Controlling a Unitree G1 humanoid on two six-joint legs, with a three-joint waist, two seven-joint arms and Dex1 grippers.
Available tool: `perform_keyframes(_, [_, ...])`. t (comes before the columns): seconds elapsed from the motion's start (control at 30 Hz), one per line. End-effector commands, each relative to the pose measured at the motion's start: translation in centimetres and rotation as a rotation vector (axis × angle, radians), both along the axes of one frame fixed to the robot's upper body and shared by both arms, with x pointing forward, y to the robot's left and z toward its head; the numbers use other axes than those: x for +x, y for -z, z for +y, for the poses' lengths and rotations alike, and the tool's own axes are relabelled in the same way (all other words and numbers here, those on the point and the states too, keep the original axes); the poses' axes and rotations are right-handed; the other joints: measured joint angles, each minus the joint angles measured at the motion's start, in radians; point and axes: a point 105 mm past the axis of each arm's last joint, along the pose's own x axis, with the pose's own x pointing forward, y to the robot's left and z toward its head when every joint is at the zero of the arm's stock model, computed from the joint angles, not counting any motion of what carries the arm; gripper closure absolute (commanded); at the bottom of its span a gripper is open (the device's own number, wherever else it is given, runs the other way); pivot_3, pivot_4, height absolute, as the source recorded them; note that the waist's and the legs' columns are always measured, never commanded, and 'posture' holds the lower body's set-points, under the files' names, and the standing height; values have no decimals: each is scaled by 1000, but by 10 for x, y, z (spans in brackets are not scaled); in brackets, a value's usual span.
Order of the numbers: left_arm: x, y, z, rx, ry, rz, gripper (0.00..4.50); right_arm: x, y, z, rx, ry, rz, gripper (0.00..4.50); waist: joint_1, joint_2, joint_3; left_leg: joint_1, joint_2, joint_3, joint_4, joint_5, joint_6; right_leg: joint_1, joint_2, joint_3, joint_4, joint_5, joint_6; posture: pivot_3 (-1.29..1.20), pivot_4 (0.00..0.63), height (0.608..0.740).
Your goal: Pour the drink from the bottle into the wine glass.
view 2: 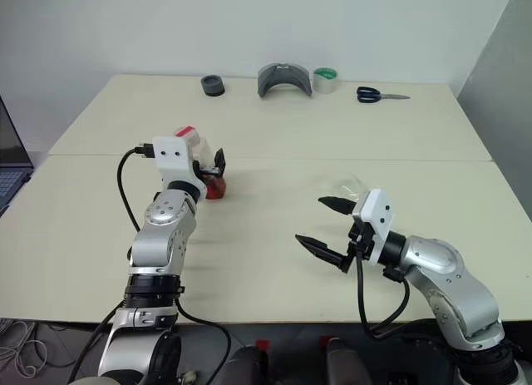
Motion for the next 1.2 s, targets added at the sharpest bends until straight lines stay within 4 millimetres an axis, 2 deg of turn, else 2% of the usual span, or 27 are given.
perform_keyframes(0.03, [-1,-25,0,13,-1,-85,201,-2,-6,2,8,-20,-16,0,0,0,0,0,0,0,0,0,0,0,0,0,0,0,0,0,150,740])
perform_keyframes(0.1, [0,-26,1,12,-3,-88,598,-1,-6,1,7,-19,-16,0,0,0,0,0,0,0,0,0,0,0,0,0,0,0,0,0,150,740])
perform_keyframes(0.27, [0,-29,2,7,1,-99,2140,-1,-6,1,4,-20,-17,0,0,0,0,0,0,0,0,0,0,0,0,0,0,0,0,0,150,740])
perform_keyframes(0.33, [0,-30,1,8,5,-102,2448,-1,-6,1,4,-20,-17,0,0,0,0,0,0,0,0,0,0,0,0,0,0,0,0,0,150,740])
perform_keyframes(0.5, [-4,-27,-5,-10,41,-106,2449,-2,-7,2,3,-20,-23,0,0,0,0,0,0,0,0,0,0,0,0,0,0,0,0,0,150,740])
perform_keyframes(0.6, [-7,-27,-19,-45,138,-117,2451,-3,-12,0,8,-12,-35,0,0,0,0,0,0,0,0,0,0,0,0,0,0,0,0,0,150,740])
perform_keyframes(0.73, [-17,-23,-62,-60,456,-84,2462,-2,-22,-9,22,22,-33,0,2,0,0,-1,0,0,0,0,0,0,0,0,0,0,0,0,150,740])
perform_keyframes(0.83, [-31,-16,-90,20,697,-41,2502,-2,-30,-12,42,42,-19,0,3,0,0,-1,-1,0,0,0,0,0,-1,0,0,0,0,0,150,740])
perform_keyframes(0.97, [-47,-11,-113,114,949,-11,2514,2,-50,-4,100,75,-47,0,-2,0,0,0,0,0,0,0,0,0,0,0,0,0,0,0,150,740])
perform_keyframes(1.2, [-66,-13,-140,164,1280,29,2542,13,-63,20,87,88,-78,0,-3,0,0,-1,0,0,0,0,0,-1,1,0,0,0,0,0,150,740])
